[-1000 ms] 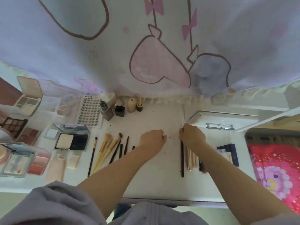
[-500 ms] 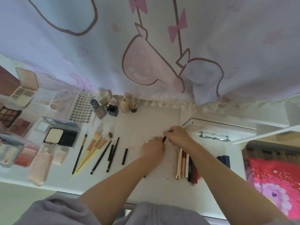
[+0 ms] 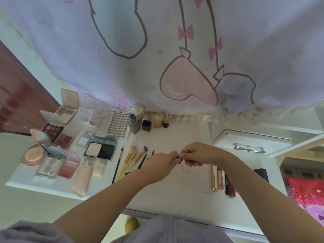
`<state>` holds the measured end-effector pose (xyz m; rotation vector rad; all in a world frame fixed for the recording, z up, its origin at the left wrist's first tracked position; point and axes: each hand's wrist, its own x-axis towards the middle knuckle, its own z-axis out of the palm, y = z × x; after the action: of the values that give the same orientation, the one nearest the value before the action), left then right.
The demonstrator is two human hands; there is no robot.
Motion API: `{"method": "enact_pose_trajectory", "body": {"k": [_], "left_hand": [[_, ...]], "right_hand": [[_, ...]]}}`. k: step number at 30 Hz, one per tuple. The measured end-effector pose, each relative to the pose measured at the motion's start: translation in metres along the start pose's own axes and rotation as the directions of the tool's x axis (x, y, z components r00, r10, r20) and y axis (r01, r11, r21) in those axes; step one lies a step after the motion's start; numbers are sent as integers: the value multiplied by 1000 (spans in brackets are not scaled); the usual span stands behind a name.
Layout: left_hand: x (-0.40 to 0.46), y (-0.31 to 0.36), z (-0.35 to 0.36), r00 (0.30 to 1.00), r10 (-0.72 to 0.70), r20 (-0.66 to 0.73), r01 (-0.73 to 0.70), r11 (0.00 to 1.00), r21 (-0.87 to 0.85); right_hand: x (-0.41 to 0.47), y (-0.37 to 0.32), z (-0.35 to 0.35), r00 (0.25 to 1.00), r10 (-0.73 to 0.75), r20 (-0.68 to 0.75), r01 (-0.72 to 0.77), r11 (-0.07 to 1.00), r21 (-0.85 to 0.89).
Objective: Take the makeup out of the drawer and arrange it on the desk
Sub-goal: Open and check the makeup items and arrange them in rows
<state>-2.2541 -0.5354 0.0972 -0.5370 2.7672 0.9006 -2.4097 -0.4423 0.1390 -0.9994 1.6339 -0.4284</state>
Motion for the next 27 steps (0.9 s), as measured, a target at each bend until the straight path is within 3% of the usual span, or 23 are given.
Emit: {"method": "enact_pose_trajectory", "body": {"k": [3,6,9,11,12,14,16,18,21,27], "left_hand": [[-5,-10,5,1000,-4,30,6,996,-91],[-6,-22,13,975,-112,192,170,932,-321],[0,-28,17,921,-298,251,390,709,-588],[12,-24,17,863,-438,250,474,534,-700],[20,-23,17,844,-477,247,494,507,-706],[36,-21,19,848,-483,220,504,602,-620],[47,-24,19,877,-447,178,478,769,-425],[53,-29,19,897,-409,166,438,872,-217],[58,-38,15,900,-396,180,408,912,-35],[60,-59,8,912,-388,130,361,913,191]], "right_hand": [[0,-1,6,1000,14,1,-14,1000,-16],[-7,8,-1,987,94,-134,-95,995,-5],[-12,27,-5,923,232,-308,-184,967,177],[-9,35,6,900,325,-290,-262,936,235],[-4,38,16,893,360,-270,-303,924,232],[8,44,38,870,398,-289,-350,914,204],[21,49,58,831,378,-409,-357,925,130],[30,50,74,771,363,-523,-380,922,79],[42,47,91,714,404,-571,-404,905,135],[70,31,109,731,417,-540,-414,900,134]]}}
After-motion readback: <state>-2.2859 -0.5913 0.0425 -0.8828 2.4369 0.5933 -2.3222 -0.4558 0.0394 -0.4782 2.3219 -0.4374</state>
